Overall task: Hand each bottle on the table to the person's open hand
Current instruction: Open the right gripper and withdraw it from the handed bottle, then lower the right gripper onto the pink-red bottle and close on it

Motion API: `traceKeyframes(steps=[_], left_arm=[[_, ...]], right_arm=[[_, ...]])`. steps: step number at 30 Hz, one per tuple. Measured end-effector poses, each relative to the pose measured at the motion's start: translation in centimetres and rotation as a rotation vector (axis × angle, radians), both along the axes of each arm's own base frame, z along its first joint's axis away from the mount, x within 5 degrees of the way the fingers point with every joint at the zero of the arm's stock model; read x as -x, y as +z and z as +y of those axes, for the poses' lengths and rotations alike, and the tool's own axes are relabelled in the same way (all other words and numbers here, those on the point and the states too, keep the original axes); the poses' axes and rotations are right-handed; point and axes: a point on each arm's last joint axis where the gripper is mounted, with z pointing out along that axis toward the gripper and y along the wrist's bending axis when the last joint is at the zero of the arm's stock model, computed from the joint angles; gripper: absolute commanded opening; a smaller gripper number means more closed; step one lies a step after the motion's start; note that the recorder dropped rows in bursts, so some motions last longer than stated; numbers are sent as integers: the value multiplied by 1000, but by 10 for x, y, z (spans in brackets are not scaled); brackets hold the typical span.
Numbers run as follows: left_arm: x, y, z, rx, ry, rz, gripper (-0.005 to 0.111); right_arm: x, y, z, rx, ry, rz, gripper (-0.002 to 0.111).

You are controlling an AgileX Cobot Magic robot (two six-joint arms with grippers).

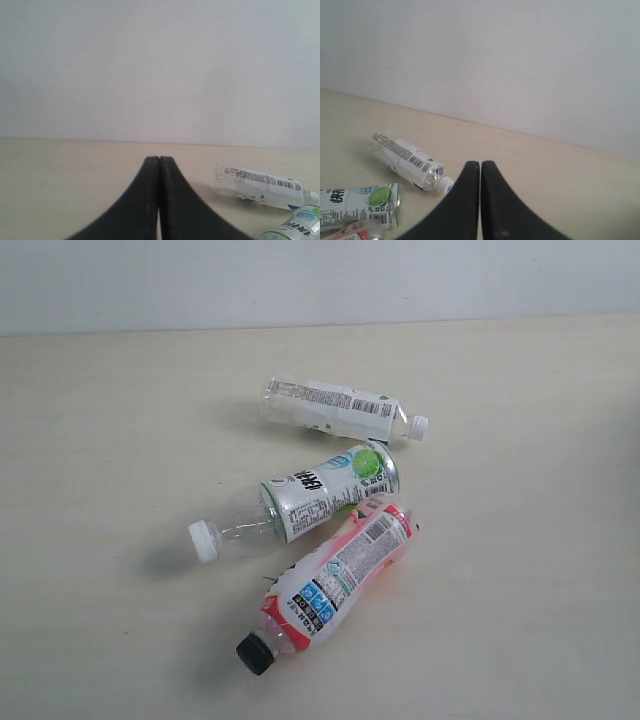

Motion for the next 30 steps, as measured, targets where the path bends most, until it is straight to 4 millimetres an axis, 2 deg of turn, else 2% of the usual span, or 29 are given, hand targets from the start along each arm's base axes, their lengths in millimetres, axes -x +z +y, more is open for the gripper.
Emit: traceKeyframes(steps=[8, 30], left_arm=[[0, 0, 0, 0, 0, 0, 0], [0, 0, 0, -1, 0, 0, 0]], right_arm=[[-2, -8, 0, 9, -7, -5, 1], [-2, -8, -1, 11, -8, -14, 1]])
